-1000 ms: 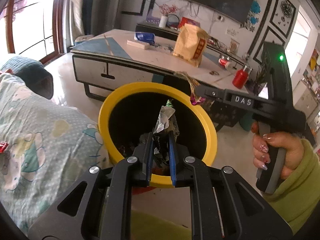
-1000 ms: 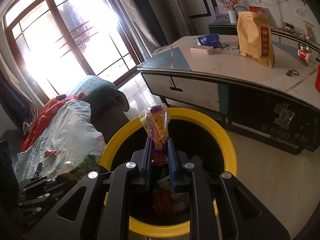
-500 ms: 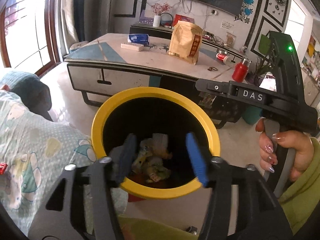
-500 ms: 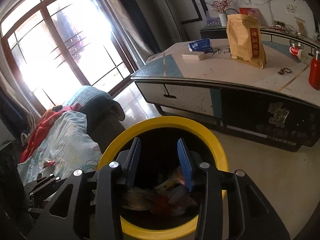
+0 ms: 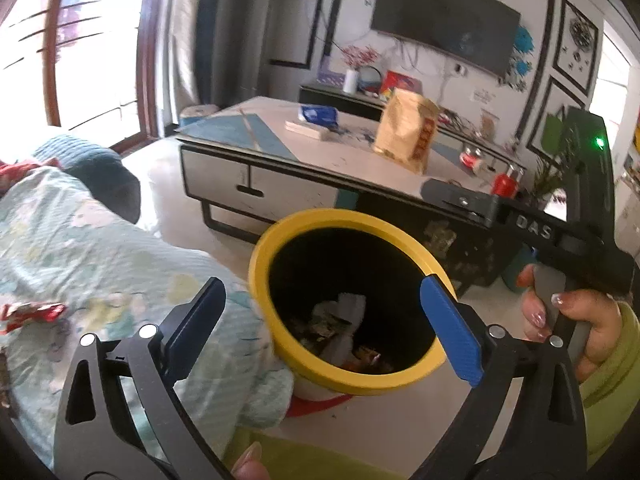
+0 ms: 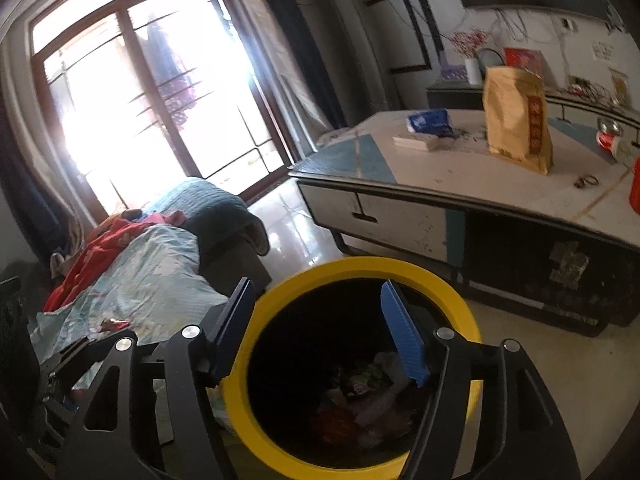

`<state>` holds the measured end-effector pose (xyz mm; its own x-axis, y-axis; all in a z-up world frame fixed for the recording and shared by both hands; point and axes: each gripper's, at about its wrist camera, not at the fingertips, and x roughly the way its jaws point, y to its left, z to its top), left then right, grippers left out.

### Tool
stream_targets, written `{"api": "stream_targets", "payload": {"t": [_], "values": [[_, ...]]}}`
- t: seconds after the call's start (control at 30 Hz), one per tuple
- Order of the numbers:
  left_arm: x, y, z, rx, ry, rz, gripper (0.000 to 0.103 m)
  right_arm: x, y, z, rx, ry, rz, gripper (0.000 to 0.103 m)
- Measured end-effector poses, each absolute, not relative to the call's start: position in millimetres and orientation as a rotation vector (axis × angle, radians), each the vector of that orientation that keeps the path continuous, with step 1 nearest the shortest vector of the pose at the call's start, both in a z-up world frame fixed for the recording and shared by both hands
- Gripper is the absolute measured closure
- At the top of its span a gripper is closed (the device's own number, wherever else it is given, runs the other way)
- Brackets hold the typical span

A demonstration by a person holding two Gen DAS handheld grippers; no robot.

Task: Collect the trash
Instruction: 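Move both open tools back to the last wrappers on the bed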

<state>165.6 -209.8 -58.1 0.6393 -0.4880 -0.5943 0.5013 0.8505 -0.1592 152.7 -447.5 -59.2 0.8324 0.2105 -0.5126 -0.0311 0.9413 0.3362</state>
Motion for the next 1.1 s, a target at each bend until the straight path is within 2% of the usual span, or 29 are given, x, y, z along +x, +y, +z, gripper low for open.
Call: {"api": "stream_targets", "payload": {"t": [0.4, 1.1], "values": [[155.2, -143.7, -36.3, 0.011, 0.552, -0.375, 0.011, 146.9, -377.7, -38.7, 0.198, 0.549, 0.284, 0.034], [144.3, -1.5, -30.7, -0.16, 0.535, -0.044, 0.011, 153.5, -246.6, -41.2, -0.006, 0.617, 0.499, 0.027]]}}
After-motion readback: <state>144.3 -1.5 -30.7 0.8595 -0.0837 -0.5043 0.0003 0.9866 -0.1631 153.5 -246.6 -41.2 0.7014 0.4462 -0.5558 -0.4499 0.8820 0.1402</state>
